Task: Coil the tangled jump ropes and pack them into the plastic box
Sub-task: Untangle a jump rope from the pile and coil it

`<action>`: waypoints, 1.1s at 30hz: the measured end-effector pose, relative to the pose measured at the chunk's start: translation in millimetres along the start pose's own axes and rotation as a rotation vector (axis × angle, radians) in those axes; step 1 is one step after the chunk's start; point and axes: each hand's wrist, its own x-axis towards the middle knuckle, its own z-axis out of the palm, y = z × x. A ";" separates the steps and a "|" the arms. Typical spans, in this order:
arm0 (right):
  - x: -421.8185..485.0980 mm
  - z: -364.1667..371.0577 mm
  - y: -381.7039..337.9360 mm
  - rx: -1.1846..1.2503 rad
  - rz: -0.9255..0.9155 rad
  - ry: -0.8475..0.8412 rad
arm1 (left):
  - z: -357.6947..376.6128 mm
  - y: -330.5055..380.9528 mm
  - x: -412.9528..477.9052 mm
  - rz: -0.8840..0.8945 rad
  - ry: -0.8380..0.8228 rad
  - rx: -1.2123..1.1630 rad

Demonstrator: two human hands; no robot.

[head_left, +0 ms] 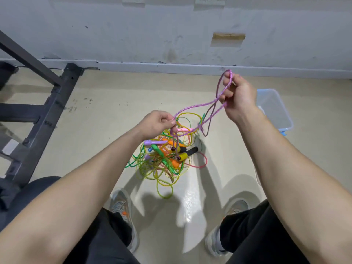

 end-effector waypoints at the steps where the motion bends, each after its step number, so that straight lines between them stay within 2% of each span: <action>1: 0.1 -4.7 5.4 -0.114 -0.008 0.061 | -1.5 10.1 0.2 0.014 0.022 -0.043; 5: -9.4 -24.2 43.6 -0.616 0.047 0.318 | -12.4 44.6 2.1 0.015 0.063 -0.193; 7: -18.8 -30.5 61.0 -0.772 -0.012 0.335 | -18.8 54.7 3.6 -0.001 0.081 -0.290; 8: -24.1 -29.9 66.2 -0.776 -0.044 0.273 | -20.8 59.5 3.8 -0.005 0.091 -0.328; 10: -38.5 -21.0 68.8 -0.682 -0.057 0.017 | -23.2 67.5 4.4 -0.012 0.088 -0.417; 12: -50.1 -11.4 67.3 -0.586 0.006 -0.271 | -24.4 74.0 5.9 -0.024 0.081 -0.546; 14: -55.6 -5.5 66.0 -0.640 0.092 -0.477 | -24.2 78.6 7.5 -0.046 0.094 -0.676; 16: -53.7 -2.5 68.9 -0.790 0.069 -0.541 | -23.8 82.6 9.4 -0.059 0.153 -0.798; 19: -47.2 -1.1 70.9 -0.892 -0.038 -0.508 | -26.3 78.2 13.6 -0.046 0.298 -0.941; 20: -45.7 -0.7 69.4 -0.867 -0.024 -0.509 | -25.1 71.5 14.8 -0.043 0.334 -0.934; 22: -44.2 1.6 63.1 -0.707 0.065 -0.516 | -13.3 47.4 13.4 -0.053 0.358 -0.740; 25: -44.0 8.9 49.9 -0.451 0.185 -0.516 | 20.1 2.8 0.9 -0.050 0.181 -0.392; 28: -40.9 12.0 42.8 -0.362 0.228 -0.517 | 45.9 -14.1 -8.8 0.026 0.035 -0.323; 33: -36.2 8.3 30.7 -0.132 0.274 -0.448 | 65.5 -12.6 -7.5 0.111 0.218 -0.281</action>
